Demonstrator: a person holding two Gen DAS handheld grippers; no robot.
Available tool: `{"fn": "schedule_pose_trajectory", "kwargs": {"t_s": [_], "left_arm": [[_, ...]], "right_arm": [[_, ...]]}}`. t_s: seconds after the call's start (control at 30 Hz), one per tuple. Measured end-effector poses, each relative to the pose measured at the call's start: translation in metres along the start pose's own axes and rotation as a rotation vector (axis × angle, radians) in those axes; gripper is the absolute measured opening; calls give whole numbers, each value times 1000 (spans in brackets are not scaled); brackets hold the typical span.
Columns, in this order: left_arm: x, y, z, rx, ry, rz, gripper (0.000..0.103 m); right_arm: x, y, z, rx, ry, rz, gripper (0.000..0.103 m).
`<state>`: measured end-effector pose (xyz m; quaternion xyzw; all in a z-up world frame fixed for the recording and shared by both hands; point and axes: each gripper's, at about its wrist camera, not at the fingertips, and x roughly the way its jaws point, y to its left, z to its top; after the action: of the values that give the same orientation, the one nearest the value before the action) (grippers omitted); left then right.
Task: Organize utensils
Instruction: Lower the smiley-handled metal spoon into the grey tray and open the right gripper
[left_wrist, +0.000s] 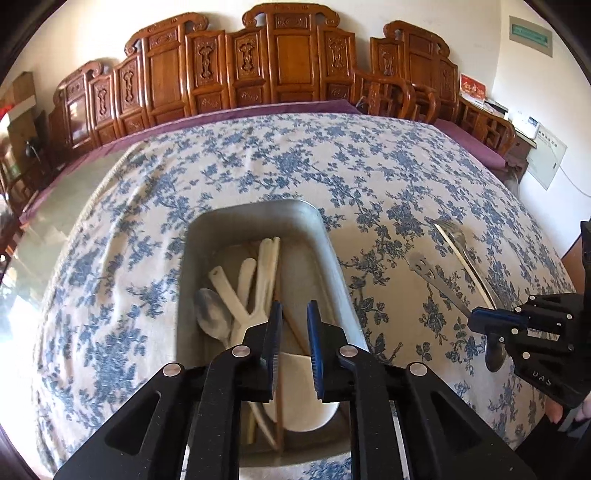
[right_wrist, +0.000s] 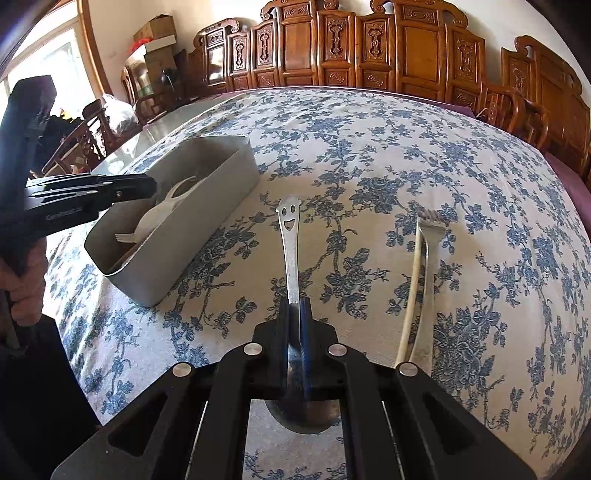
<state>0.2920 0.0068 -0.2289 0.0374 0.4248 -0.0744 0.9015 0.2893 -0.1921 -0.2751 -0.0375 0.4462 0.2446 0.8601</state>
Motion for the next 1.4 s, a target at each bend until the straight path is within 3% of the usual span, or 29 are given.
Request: {"fn": "schedule_pose_trajectory", "kwargs": {"t_s": [0.47,0.6,0.73,0.97,1.4], "left_arm": [[-24,36,2,-45,-47,23,17],[-27,46,2,-54,-56,40,28],[-32,61,4,-82,-79,57,53],[-36,83,5,-109,-91,84,73],[-50,124,6,-200,-129,97,74]], "right_arm": [[-8,27,12,-29,-23,-5,7],[-7,35,19,-40,-22,-12,7],[-8,46,30,-40,-36,2,7],[-12,74,63,-55,-75,51,7],[21,132,111,-13,-90,138,7]]}}
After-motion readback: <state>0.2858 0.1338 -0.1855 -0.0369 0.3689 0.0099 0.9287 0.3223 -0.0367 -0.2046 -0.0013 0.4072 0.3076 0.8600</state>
